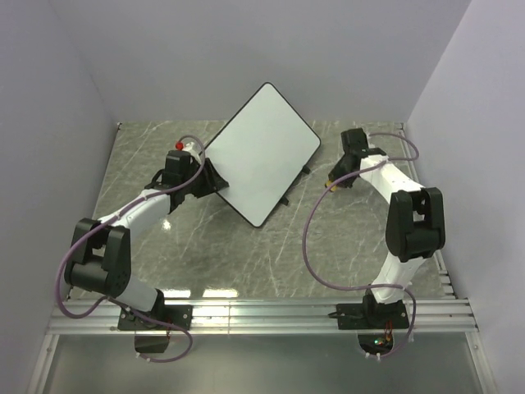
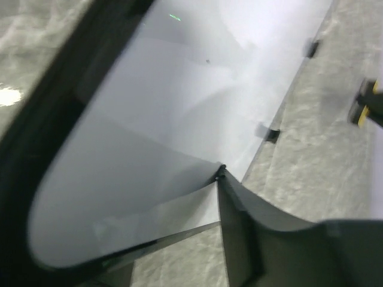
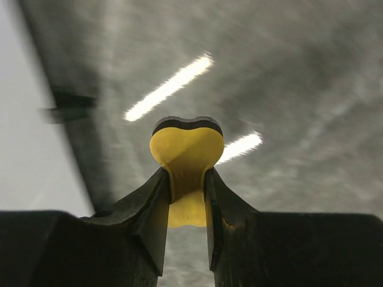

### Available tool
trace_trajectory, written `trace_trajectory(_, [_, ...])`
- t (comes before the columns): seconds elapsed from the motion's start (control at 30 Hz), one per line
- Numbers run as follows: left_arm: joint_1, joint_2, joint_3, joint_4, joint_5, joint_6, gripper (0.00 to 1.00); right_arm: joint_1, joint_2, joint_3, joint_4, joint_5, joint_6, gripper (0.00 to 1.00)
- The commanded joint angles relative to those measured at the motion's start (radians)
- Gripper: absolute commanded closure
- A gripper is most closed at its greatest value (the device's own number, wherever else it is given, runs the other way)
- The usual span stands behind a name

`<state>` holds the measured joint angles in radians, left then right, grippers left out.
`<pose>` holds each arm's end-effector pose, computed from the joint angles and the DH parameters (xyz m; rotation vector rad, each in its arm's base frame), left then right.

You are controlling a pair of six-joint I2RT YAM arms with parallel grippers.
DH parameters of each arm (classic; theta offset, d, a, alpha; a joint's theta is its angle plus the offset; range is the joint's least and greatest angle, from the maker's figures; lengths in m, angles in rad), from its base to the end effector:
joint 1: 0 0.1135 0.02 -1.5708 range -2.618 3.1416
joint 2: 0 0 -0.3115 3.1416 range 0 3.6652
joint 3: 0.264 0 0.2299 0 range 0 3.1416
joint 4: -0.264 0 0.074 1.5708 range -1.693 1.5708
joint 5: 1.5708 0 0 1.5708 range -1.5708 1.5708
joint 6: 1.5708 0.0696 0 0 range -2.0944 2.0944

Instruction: Erase the whiteboard

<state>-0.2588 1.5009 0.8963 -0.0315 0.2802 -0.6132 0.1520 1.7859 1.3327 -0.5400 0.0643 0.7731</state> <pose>0.3124 -0.1026 0.2637 -0.2430 2.2808 -0.7801 0.3868 0.0547 0.2544 0.8131 2.4528 0.2682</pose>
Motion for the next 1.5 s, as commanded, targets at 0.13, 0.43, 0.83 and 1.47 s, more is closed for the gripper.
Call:
trace_trajectory(0.13, [-0.008,-0.008,-0.013,-0.248,-0.196,0.145,0.39,0.000,-0.040,-0.118,-0.132,0.095,-0.116,0.84])
trace_trajectory(0.43, [-0.010,-0.125,0.114,-0.361,-0.223,0.136,0.24,0.000,-0.054,-0.179,-0.107,0.065,-0.129,0.25])
trace_trajectory(0.83, [-0.010,-0.281,0.204,-0.452,-0.220,0.092,0.20,0.000,-0.138,-0.213,-0.103,0.063,-0.141,0.17])
trace_trajectory(1.47, [-0.008,-0.406,0.263,-0.541,-0.404,0.006,0.26,-0.034,-0.605,0.178,0.032,-0.578,0.032,0.00])
